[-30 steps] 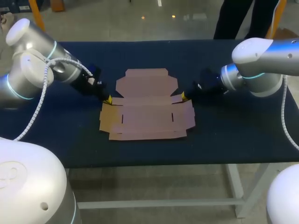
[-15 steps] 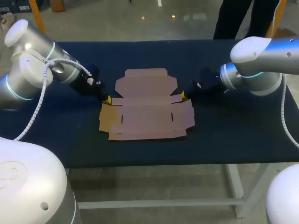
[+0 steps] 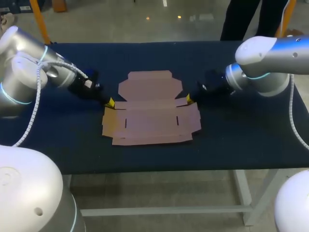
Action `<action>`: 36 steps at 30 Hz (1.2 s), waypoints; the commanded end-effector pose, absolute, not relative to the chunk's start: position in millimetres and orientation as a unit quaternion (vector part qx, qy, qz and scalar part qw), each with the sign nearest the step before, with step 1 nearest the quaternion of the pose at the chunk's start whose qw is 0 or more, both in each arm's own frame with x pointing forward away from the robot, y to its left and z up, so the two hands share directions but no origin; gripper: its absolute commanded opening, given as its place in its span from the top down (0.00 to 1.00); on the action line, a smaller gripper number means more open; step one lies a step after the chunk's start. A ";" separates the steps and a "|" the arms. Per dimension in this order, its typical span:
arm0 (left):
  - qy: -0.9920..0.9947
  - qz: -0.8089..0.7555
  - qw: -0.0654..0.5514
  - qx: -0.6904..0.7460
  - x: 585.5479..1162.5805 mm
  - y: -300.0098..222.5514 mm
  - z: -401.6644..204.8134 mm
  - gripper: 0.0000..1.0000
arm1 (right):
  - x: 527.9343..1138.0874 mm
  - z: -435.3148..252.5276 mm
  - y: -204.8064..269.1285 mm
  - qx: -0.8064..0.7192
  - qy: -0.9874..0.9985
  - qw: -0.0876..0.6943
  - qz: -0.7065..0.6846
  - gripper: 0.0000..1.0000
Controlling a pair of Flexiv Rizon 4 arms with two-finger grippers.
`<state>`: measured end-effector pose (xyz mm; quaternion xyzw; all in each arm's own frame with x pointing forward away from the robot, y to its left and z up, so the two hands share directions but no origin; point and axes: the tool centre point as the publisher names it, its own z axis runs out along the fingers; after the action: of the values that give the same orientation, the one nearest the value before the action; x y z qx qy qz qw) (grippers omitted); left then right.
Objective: Assemble the packaging by folding the flat box into shape, placing the metal phone stand inside, and closing the box properly
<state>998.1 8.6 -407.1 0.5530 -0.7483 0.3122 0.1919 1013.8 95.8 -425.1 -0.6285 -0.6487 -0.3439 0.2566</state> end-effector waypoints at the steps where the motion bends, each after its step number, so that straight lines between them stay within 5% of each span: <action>1: -0.745 0.322 0.211 0.545 1002.2 14.6 -408.4 1.00 | 1014.7 -424.3 96.6 -0.630 -0.649 0.257 -0.340 1.00; 12: -0.738 0.303 0.166 0.580 1003.0 8.8 -409.5 1.00 | 1014.7 -424.7 96.8 -0.634 -0.648 0.256 -0.335 1.00; 36: -0.750 0.304 0.182 0.559 997.8 -4.0 -407.6 1.00 | 1012.8 -425.3 101.0 -0.633 -0.650 0.258 -0.331 1.00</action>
<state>996.3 -0.5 -409.2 0.5575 -0.7482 0.3095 0.1830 1012.0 99.7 -425.3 -0.6334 -0.6497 -0.3325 0.2572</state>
